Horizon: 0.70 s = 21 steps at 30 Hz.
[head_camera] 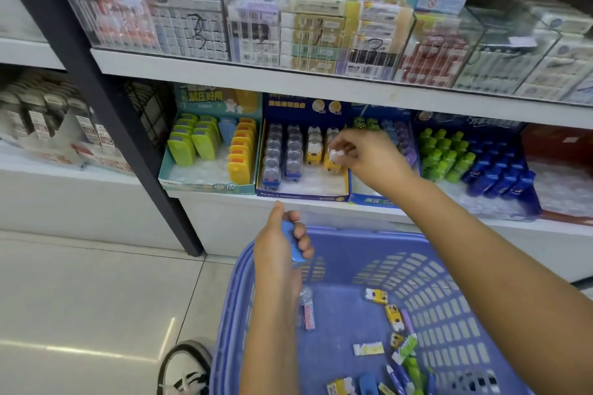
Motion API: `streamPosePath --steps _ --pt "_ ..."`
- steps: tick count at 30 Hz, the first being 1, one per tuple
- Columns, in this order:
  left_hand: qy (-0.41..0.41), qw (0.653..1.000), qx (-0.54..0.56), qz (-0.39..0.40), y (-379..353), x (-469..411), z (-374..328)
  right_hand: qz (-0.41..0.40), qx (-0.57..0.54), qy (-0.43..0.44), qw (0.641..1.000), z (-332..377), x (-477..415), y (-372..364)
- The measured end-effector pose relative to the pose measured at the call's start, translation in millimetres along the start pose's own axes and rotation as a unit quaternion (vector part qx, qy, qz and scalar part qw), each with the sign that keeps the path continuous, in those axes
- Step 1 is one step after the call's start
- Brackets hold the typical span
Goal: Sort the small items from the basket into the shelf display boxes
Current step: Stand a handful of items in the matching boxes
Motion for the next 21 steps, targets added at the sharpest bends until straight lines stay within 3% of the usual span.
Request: streamPosePath --steps 11,17,19,21 --pt "-0.010 0.992 0.120 0.028 -8.4 4.4 -1.6 0.032 0.084 -0.004 0.996 -10.8 -22.8 -14.8" --pt "-0.125 0.989 0.073 0.026 -5.7 15.6 -29.4 0.057 0.140 -0.005 0.988 5.0 -17.2 -15.2" --pt "-0.150 0.986 0.076 0.003 3.0 19.2 -38.7 0.013 0.054 0.009 0.998 23.4 1.5 -12.0" --pt "-0.166 0.982 0.088 -0.017 11.7 22.6 -46.8 0.019 -0.120 0.002 0.993 39.8 27.4 -19.4"
Point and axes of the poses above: each hand's wrist, its own x-axis away from the middle knuckle, its own y-axis out of the back of the hand, z = x × y, the point moved 9 cm from there along -x, towards the middle knuckle, and after that the axes turned 8 degrees about -x, right-handed, at the moved point
